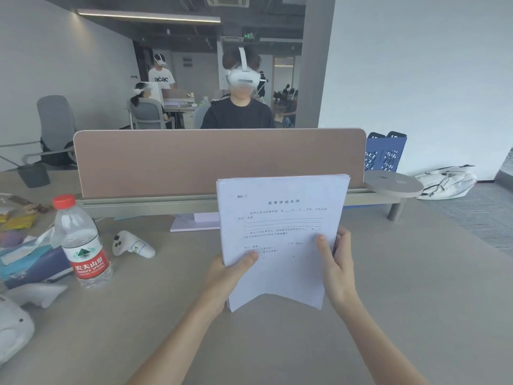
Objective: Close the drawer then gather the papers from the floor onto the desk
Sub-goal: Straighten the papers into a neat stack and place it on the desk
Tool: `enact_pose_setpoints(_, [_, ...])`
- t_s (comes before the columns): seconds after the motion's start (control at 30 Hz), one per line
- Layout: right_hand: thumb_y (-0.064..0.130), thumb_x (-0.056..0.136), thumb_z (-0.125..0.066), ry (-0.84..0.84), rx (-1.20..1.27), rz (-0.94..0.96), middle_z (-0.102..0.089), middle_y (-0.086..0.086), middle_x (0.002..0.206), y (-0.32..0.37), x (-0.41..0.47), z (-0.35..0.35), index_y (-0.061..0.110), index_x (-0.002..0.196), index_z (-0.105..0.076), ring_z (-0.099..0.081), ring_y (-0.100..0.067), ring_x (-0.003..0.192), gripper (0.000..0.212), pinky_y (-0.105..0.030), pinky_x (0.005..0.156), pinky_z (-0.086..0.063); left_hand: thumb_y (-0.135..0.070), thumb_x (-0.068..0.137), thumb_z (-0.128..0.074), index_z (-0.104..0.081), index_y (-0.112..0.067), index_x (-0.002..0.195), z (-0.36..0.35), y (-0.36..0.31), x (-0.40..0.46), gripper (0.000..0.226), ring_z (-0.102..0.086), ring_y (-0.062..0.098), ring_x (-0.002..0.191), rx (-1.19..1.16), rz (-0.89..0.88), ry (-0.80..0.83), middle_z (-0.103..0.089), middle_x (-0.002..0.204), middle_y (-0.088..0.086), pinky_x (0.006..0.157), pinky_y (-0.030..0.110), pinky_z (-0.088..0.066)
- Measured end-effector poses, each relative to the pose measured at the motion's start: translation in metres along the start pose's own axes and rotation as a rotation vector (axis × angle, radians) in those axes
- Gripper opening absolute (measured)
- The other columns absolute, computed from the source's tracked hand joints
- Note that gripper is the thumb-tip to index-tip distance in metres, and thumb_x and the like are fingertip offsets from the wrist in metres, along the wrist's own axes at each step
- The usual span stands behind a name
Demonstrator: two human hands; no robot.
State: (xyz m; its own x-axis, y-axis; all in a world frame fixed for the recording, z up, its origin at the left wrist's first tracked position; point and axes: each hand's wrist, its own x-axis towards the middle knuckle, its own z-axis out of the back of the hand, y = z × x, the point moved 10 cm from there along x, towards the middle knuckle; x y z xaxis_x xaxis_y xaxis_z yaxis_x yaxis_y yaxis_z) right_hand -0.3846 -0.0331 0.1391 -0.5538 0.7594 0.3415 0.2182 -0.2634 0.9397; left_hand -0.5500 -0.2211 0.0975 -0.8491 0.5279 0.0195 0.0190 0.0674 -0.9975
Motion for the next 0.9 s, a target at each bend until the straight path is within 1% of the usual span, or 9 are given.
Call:
enact_pose_setpoints(0.07, [0.030, 0.105, -0.051, -0.003, -0.005, -0.008, -0.065, 0.032, 0.103, 0.003, 0.002, 0.000, 0.023, 0.121, -0.052, -0.063, 0.005, 0.098, 0.018, -0.025, 0.082, -0.048, -0.025, 0.084, -0.078, -0.077, -0.029, 0.089, -0.001, -0.001, 0.000, 0.007, -0.076, 0.003, 0.077, -0.009, -0.006, 0.012, -0.081, 0.084, -0.015, 0.065, 0.022, -0.056])
enact_pose_setpoints(0.17, [0.031, 0.105, -0.049, 0.020, -0.007, -0.034, -0.070, 0.023, 0.101, -0.006, 0.000, -0.005, 0.020, 0.111, -0.056, -0.066, 0.001, 0.096, 0.015, -0.027, 0.083, -0.052, -0.025, 0.084, -0.079, -0.076, -0.033, 0.089, -0.004, 0.004, 0.000, 0.010, -0.075, -0.003, 0.078, 0.017, 0.000, 0.043, -0.080, 0.086, -0.018, 0.067, 0.019, -0.055])
enact_pose_setpoints(0.27, [0.031, 0.105, -0.047, 0.029, -0.033, -0.069, -0.063, 0.023, 0.086, -0.016, -0.002, -0.008, 0.007, 0.101, -0.046, -0.060, -0.005, 0.085, 0.025, -0.030, 0.078, -0.047, -0.027, 0.084, -0.078, -0.077, -0.038, 0.089, -0.005, 0.012, 0.000, 0.012, -0.074, -0.004, 0.084, 0.066, 0.007, 0.060, -0.079, 0.091, -0.020, 0.076, 0.024, -0.055])
enact_pose_setpoints(0.37, [0.031, 0.106, -0.045, 0.034, -0.091, -0.043, -0.056, 0.013, 0.086, -0.012, 0.001, -0.010, 0.002, 0.099, -0.039, -0.054, -0.001, 0.076, 0.030, -0.031, 0.072, -0.044, -0.026, 0.084, -0.078, -0.077, -0.033, 0.088, -0.001, 0.008, 0.004, 0.008, -0.074, -0.004, 0.082, 0.065, -0.019, 0.030, -0.079, 0.085, -0.021, 0.069, 0.017, -0.056])
enact_pose_setpoints(0.47, [0.033, 0.105, -0.045, 0.031, -0.165, -0.021, -0.054, 0.007, 0.088, -0.015, -0.001, -0.009, 0.004, 0.095, -0.034, -0.052, 0.003, 0.071, 0.032, -0.020, 0.066, -0.044, -0.027, 0.087, -0.076, -0.075, -0.034, 0.090, -0.002, 0.010, 0.006, 0.008, -0.072, -0.009, 0.081, 0.086, -0.023, 0.026, -0.078, 0.084, -0.026, 0.064, 0.010, -0.053])
enact_pose_setpoints(0.57, [0.042, 0.102, -0.043, 0.115, -0.216, -0.095, -0.046, 0.008, 0.080, -0.036, -0.010, -0.017, 0.006, 0.093, -0.032, -0.047, -0.006, 0.068, 0.038, -0.026, 0.064, -0.041, -0.041, 0.088, -0.071, -0.074, -0.041, 0.093, 0.000, 0.029, 0.002, 0.006, -0.071, -0.007, 0.089, 0.112, 0.042, 0.005, -0.077, 0.089, -0.029, 0.081, 0.023, -0.055])
enact_pose_setpoints(0.7, [0.035, 0.105, -0.043, 0.106, -0.254, -0.109, -0.044, 0.007, 0.077, -0.041, -0.006, -0.016, 0.015, 0.085, -0.033, -0.045, 0.001, 0.060, 0.030, -0.025, 0.060, -0.036, -0.041, 0.088, -0.070, -0.075, -0.038, 0.086, 0.004, 0.029, 0.005, 0.006, -0.074, 0.000, 0.082, 0.139, 0.040, -0.027, -0.078, 0.082, -0.022, 0.073, 0.026, -0.056])
enact_pose_setpoints(0.83, [0.030, 0.106, -0.042, 0.177, -0.281, -0.136, -0.035, 0.007, 0.072, -0.050, -0.015, -0.030, 0.013, 0.082, -0.027, -0.034, -0.004, 0.056, 0.033, -0.021, 0.055, -0.030, -0.044, 0.088, -0.069, -0.075, -0.043, 0.086, 0.007, 0.033, 0.003, 0.006, -0.074, 0.008, 0.091, 0.210, 0.045, -0.033, -0.079, 0.088, -0.020, 0.086, 0.038, -0.058])
enact_pose_setpoints(0.9, [0.029, 0.106, -0.043, 0.201, -0.279, -0.155, -0.034, 0.014, 0.066, -0.054, -0.015, -0.031, 0.016, 0.080, -0.025, -0.032, -0.005, 0.054, 0.033, -0.023, 0.056, -0.030, -0.045, 0.087, -0.070, -0.076, -0.040, 0.081, 0.012, 0.031, 0.003, 0.010, -0.075, 0.016, 0.090, 0.235, 0.066, -0.047, -0.080, 0.088, -0.012, 0.086, 0.043, -0.057])
